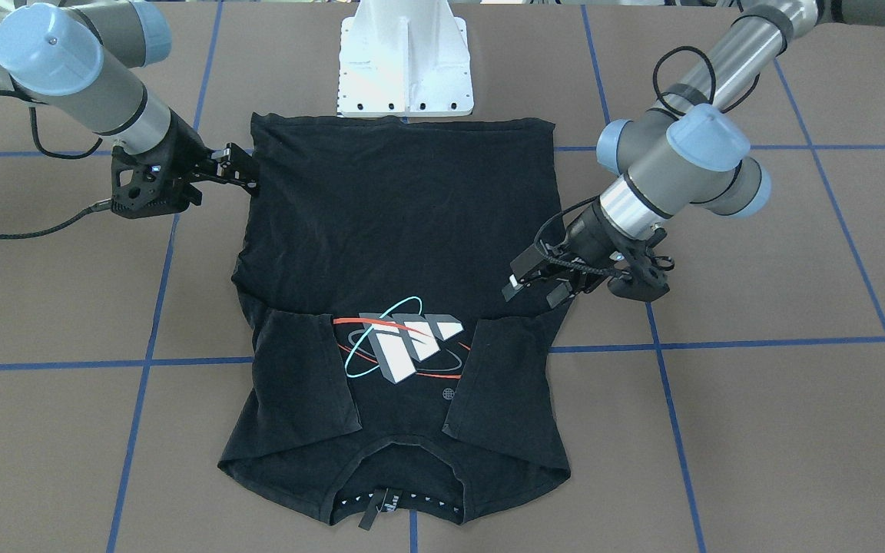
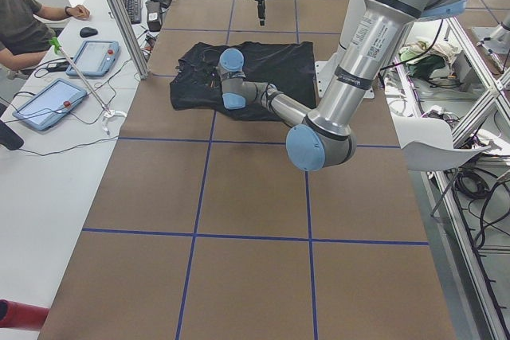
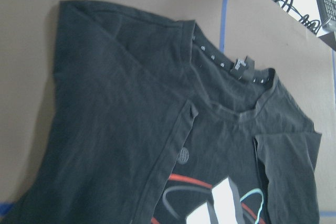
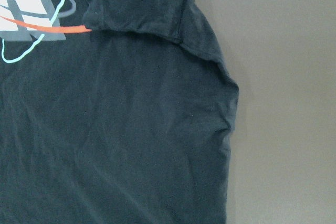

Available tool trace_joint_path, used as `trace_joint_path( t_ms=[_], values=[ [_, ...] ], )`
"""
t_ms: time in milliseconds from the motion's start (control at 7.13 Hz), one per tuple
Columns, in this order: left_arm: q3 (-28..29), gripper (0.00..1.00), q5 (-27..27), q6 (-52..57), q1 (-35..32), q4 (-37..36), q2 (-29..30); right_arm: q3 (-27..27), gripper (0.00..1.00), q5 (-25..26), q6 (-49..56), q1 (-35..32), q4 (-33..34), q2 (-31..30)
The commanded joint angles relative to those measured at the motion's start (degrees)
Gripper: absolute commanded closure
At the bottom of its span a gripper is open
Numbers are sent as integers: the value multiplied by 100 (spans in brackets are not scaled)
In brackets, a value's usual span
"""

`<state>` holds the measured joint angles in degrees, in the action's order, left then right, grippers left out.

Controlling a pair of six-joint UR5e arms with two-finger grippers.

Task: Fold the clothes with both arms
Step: 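Move both grippers down to the shirt's bottom hem corners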

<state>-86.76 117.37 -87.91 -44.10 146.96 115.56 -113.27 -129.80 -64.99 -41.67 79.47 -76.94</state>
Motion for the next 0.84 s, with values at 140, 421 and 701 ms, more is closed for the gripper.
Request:
trace_joint_path(
  t_ms=[140,421,701],
  values=[
    [-1672,2,-55,430,347,-27,-1951,-545,0,78,-110,483,-228,-740],
    [-2265,2,-579,424,1091,-1,-2790,-573,0,113,-417,755,-983,-1225],
    [-2310,1,-1153,118,1858,-1,-2846,-582,0,96,-427,976,-1135,-1323]
  ],
)
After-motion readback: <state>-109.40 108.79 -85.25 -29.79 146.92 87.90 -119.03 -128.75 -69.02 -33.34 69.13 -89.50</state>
